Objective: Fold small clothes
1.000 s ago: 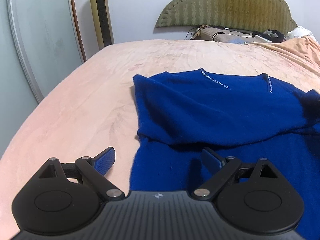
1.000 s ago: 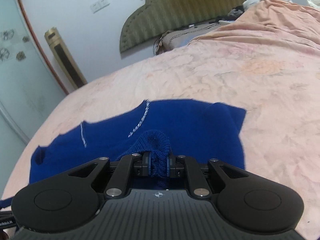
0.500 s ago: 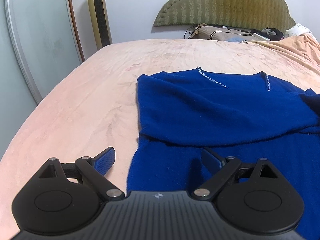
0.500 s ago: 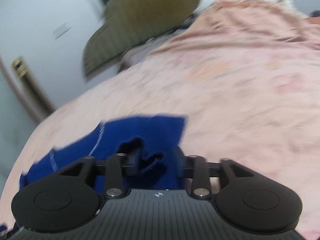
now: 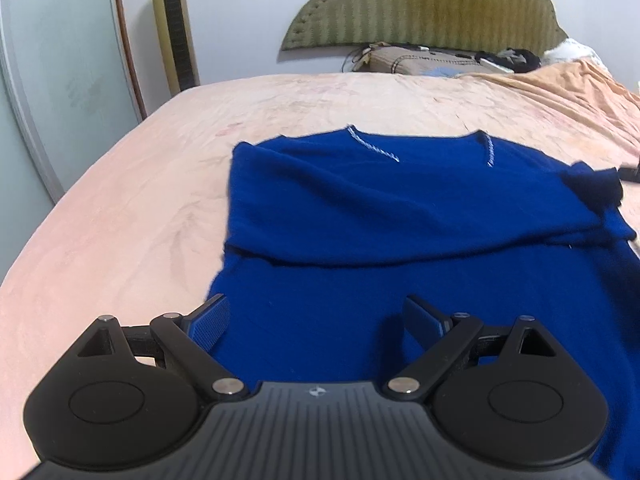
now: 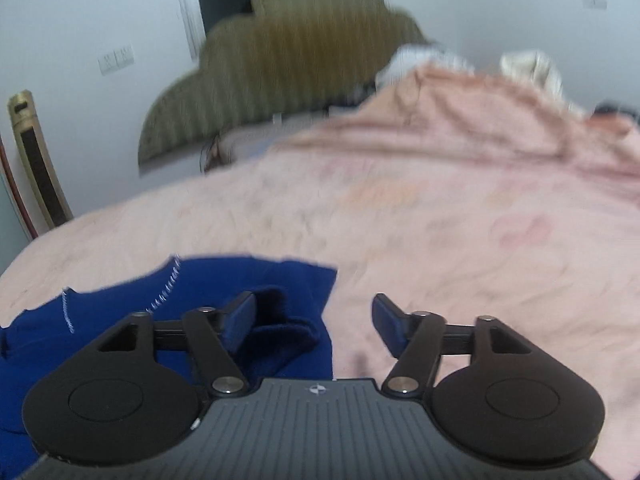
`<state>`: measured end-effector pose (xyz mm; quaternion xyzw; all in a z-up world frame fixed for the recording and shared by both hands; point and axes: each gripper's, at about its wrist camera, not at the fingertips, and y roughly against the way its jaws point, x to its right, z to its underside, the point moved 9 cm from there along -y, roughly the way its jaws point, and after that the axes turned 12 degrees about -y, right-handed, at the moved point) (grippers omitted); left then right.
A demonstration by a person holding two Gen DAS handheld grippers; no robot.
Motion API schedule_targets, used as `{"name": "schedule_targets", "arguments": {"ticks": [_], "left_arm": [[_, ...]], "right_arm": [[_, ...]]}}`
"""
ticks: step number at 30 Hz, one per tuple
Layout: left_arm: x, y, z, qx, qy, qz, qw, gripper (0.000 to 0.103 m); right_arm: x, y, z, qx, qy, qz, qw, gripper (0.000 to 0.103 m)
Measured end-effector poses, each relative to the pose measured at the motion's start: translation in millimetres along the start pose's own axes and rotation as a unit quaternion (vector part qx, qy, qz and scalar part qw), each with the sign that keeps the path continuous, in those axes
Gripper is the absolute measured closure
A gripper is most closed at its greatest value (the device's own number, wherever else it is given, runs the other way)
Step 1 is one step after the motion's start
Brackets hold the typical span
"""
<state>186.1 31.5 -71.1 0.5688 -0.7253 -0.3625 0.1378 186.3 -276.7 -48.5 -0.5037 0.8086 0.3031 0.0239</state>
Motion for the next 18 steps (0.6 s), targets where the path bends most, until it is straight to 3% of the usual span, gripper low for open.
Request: {"name": "schedule_targets", "arguments": {"ticks": [1, 3, 6, 8, 12, 15, 18], "left_arm": [[3, 1, 0, 0.000, 0.000, 0.004, 1.0000, 0.009], [9, 3, 2, 0.001, 0.002, 0.010, 0.9999, 0.009], [14, 8, 5, 0.003, 0.006, 0.014, 0.9999, 0.009], [16, 12, 8, 0.002, 0.010, 0.016, 0.9998, 0.009], [16, 17, 16, -0.005, 0.018, 0.017, 0.9997, 0.009], [13, 24, 21, -0.003, 0.025, 0.015, 0.9996, 0.009], [12, 29, 26, -0.005, 0.033, 0.019, 0.9993, 0.009]], "right_arm": [[-4, 8, 1, 0.006, 0.008, -0.015, 1.000, 0.028], [-19, 20, 11, -0.006, 0.030, -0.054, 0.998, 0.011], [-33, 21, 40, -0.094, 0.045, -0.109, 0.989, 0.011], [-34, 19, 55, -0.126, 0.057, -0.102, 0.985, 0.011], [-15, 17, 63, -0.122, 0.085, -0.032, 0.988, 0.010], [-11, 33, 62, -0.138, 0.047, -0.072, 0.987, 0.010], [-12, 50, 66, -0.143, 0.052, -0.090, 0.984, 0.010]]}}
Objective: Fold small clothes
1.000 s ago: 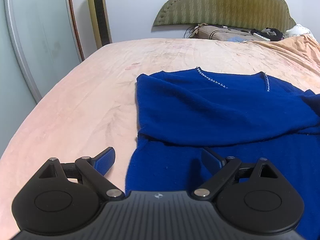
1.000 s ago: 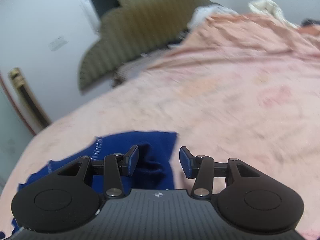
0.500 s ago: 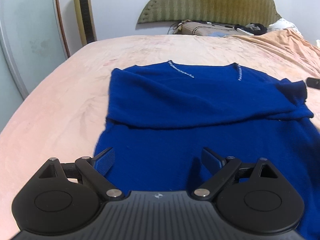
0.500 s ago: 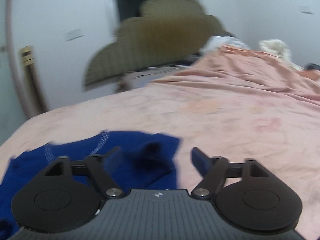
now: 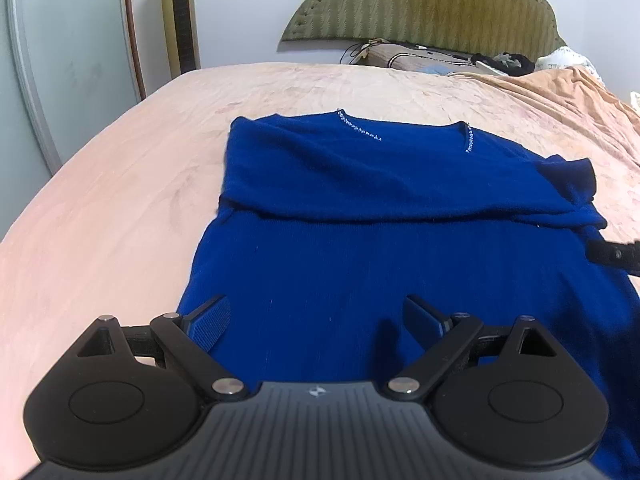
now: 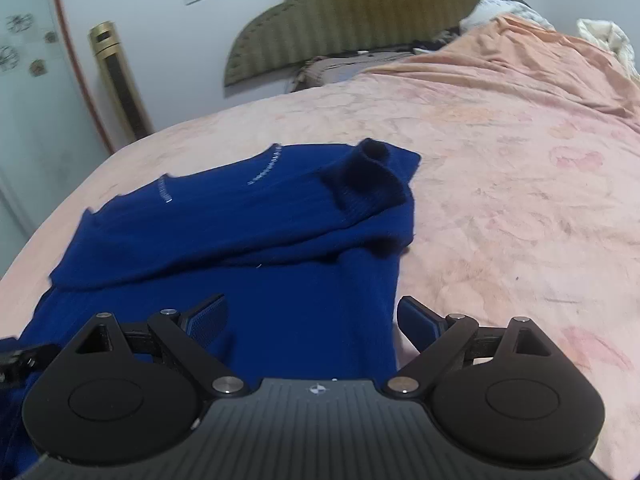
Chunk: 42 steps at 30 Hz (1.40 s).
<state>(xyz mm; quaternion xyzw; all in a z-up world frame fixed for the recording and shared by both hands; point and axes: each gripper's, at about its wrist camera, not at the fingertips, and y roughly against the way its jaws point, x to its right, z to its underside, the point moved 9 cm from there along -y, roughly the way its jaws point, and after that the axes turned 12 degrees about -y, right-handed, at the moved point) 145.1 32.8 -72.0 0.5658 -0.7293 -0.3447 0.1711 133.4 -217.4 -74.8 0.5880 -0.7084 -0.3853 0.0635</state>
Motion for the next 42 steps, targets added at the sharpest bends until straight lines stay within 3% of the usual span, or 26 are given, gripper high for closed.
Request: {"name": "schedule_targets", "arguments": {"ticks": [10, 16, 18, 21, 22, 23, 24, 25, 26, 27, 29, 34, 37, 39, 42], "left_arm": [[-11, 33, 32, 0.004, 0.008, 0.008, 0.9999, 0.009], [-49, 56, 56, 0.012, 0.024, -0.024, 0.9994, 0.009], [-61, 56, 64, 0.003, 0.044, -0.008, 0.9990, 0.009], [-62, 53, 78, -0.015, 0.078, 0.057, 0.9952, 0.009], [-58, 53, 80, -0.015, 0.077, 0.075, 0.9941, 0.010], [-53, 53, 81, -0.013, 0.069, 0.081, 0.9942, 0.011], [-48, 55, 80, -0.006, 0.056, 0.079, 0.9953, 0.017], [-42, 56, 80, -0.004, 0.047, 0.079, 0.9957, 0.045], [-36, 55, 80, -0.009, 0.043, 0.083, 0.9956, 0.065], [-33, 55, 79, -0.009, 0.046, 0.081, 0.9956, 0.069], [-26, 54, 76, -0.009, 0.053, 0.091, 0.9944, 0.093], [-9, 63, 55, 0.019, 0.059, 0.117, 0.9912, 0.094], [0, 68, 41, 0.040, 0.052, 0.127, 0.9897, 0.094], [1, 59, 42, 0.025, 0.043, 0.114, 0.9922, 0.094], [-1, 51, 53, 0.004, 0.024, 0.098, 0.9949, 0.093]], "right_arm": [[7, 51, 45, -0.022, 0.003, -0.030, 0.999, 0.011], [31, 75, 60, -0.048, -0.036, -0.051, 0.997, 0.017], [34, 78, 70, -0.069, -0.046, -0.065, 0.994, 0.026], [22, 86, 84, -0.087, -0.030, -0.090, 0.992, 0.029], [15, 87, 88, -0.093, -0.018, -0.096, 0.991, 0.035], [8, 88, 93, -0.099, -0.008, -0.106, 0.989, 0.047], [0, 87, 98, -0.103, 0.005, -0.110, 0.989, 0.054], [-5, 86, 101, -0.099, 0.022, -0.102, 0.990, 0.066], [-9, 85, 103, -0.087, 0.047, -0.082, 0.992, 0.083], [-10, 85, 103, -0.073, 0.065, -0.065, 0.993, 0.089], [-10, 87, 99, -0.067, 0.059, -0.070, 0.994, 0.093], [0, 98, 73, -0.025, 0.069, -0.056, 0.996, 0.096], [9, 99, 49, 0.020, 0.100, -0.014, 0.995, 0.096], [17, 92, 43, 0.000, 0.076, -0.025, 0.997, 0.093], [24, 90, 50, -0.033, 0.033, -0.057, 0.997, 0.077]]}}
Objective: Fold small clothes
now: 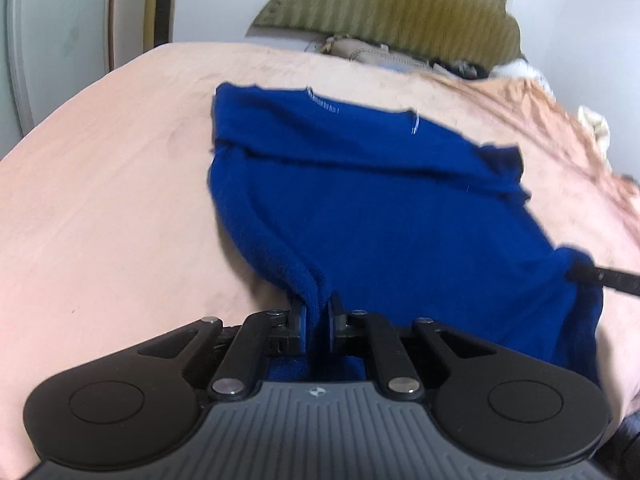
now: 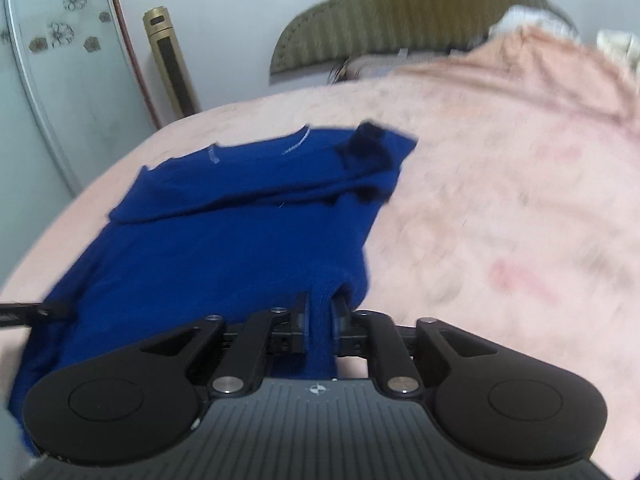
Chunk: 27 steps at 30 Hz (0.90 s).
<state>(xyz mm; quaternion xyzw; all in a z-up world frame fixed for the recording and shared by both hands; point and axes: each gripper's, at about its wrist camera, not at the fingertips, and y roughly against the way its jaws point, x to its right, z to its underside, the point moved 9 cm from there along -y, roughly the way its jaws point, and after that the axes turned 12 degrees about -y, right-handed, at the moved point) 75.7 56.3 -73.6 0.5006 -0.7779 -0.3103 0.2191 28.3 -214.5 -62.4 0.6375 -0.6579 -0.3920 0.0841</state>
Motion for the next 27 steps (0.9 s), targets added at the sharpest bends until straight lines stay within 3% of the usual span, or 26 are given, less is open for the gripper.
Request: {"name": "schedule_targets", "arguments": {"ticks": [1, 3, 5, 6, 9, 14, 19, 25, 27], "left_arm": [[-1, 1, 4, -0.002, -0.002, -0.001, 1.0000, 0.090], [-6, 5, 10, -0.007, 0.000, 0.000, 1.0000, 0.076], [-14, 11, 17, -0.008, 0.003, 0.003, 1.0000, 0.031], [-17, 17, 21, -0.002, 0.005, 0.002, 1.0000, 0.024], [-23, 32, 31, 0.007, 0.002, 0.013, 0.9999, 0.022], [-25, 46, 55, -0.005, 0.001, 0.027, 0.9996, 0.024], [-10, 55, 67, -0.013, -0.032, 0.035, 0.9988, 0.026], [6, 57, 73, -0.017, -0.047, 0.044, 0.9977, 0.026], [10, 57, 72, -0.017, -0.045, 0.051, 0.9976, 0.036]], "right_arm": [[4, 1, 4, -0.003, -0.005, -0.001, 1.000, 0.070], [10, 3, 13, -0.014, -0.020, -0.005, 1.000, 0.039], [15, 7, 23, -0.024, -0.034, -0.007, 0.999, 0.034], [19, 10, 27, -0.032, -0.042, -0.009, 0.999, 0.034], [19, 19, 43, -0.054, -0.054, -0.027, 0.997, 0.033], [4, 38, 67, -0.075, -0.003, -0.041, 0.996, 0.033], [-11, 50, 89, -0.097, 0.031, -0.052, 0.993, 0.033], [-26, 57, 103, -0.112, 0.023, -0.060, 0.992, 0.060], [-32, 56, 107, -0.115, 0.023, -0.070, 0.991, 0.070]]}}
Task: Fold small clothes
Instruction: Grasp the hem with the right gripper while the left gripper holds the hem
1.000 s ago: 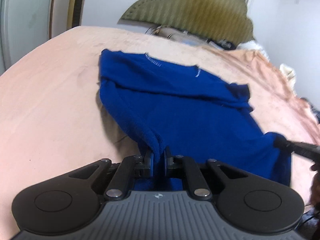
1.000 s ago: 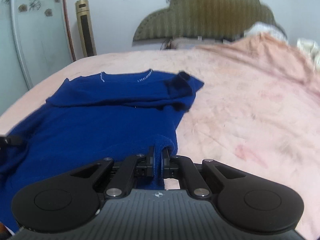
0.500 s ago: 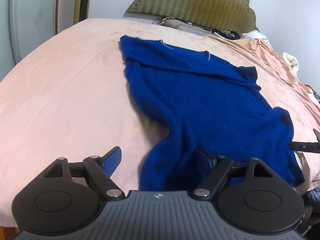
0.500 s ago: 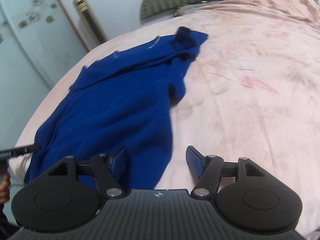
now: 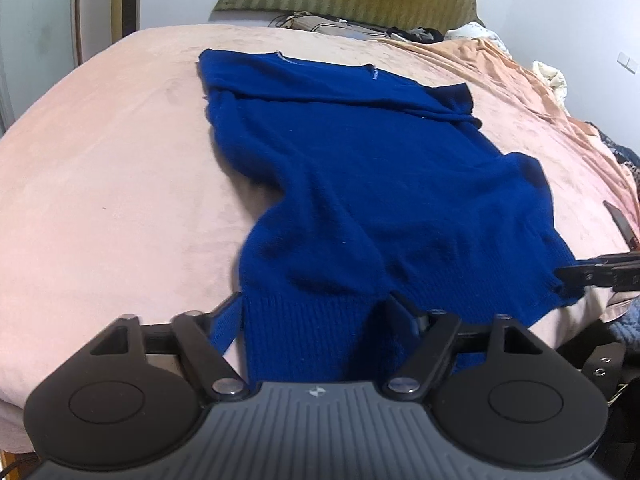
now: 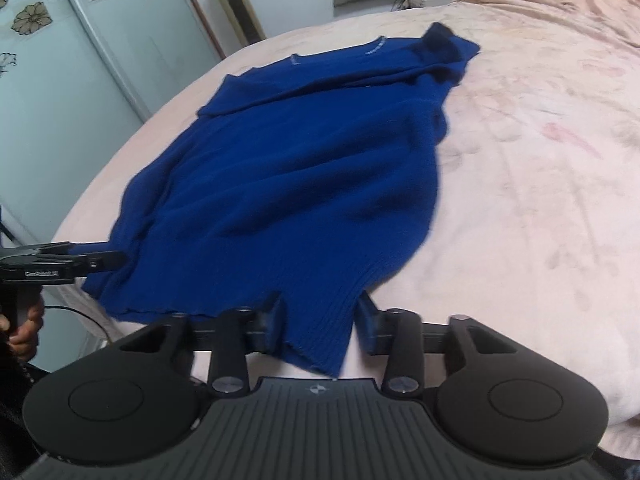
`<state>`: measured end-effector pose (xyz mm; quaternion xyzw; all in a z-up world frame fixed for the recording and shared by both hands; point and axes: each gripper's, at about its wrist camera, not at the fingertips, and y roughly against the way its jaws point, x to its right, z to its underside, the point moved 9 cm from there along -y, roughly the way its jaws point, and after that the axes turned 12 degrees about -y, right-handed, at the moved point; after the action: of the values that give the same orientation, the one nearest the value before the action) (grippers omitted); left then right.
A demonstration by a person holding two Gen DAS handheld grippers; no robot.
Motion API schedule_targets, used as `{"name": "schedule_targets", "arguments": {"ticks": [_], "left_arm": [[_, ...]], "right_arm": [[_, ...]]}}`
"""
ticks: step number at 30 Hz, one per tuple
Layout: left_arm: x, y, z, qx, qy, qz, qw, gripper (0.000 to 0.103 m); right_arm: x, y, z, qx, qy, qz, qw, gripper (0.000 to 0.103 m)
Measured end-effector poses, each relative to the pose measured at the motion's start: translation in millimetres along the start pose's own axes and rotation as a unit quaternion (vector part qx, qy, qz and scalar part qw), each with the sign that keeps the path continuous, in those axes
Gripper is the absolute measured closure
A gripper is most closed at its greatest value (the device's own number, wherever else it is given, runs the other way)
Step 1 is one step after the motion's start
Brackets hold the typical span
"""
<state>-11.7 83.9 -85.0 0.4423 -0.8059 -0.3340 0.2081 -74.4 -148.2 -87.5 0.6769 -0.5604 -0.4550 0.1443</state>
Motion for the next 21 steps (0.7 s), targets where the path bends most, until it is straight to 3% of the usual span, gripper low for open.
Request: {"name": "schedule_targets", "arguments": {"ticks": [2, 3, 4, 5, 8, 13, 21], "left_arm": [[3, 0, -2, -0.001, 0.005, 0.006, 1.0000, 0.065], [4, 0, -3, -0.003, 0.010, 0.011, 0.9999, 0.074], [5, 0, -4, -0.004, 0.014, 0.014, 0.9998, 0.085], [6, 2, -5, -0.002, 0.016, 0.013, 0.9998, 0.090], [14, 13, -17, 0.025, -0.002, 0.002, 0.9997, 0.091], [26, 55, -48, 0.111, -0.032, -0.008, 0.9933, 0.093], [13, 108, -68, 0.194, -0.019, -0.015, 0.9806, 0.097]], "right_arm": [[-6, -4, 1, 0.001, 0.009, -0.002, 1.000, 0.080], [-8, -5, 1, 0.002, 0.007, -0.006, 1.000, 0.090], [-8, -5, 0, 0.001, 0.002, -0.012, 1.000, 0.090], [-9, -4, -1, 0.003, 0.002, -0.013, 1.000, 0.090], [-15, 4, -8, 0.022, 0.013, -0.023, 0.999, 0.091], [-33, 31, -33, 0.079, 0.036, -0.050, 0.995, 0.091], [-45, 80, -61, 0.145, 0.054, -0.104, 0.982, 0.091]]}}
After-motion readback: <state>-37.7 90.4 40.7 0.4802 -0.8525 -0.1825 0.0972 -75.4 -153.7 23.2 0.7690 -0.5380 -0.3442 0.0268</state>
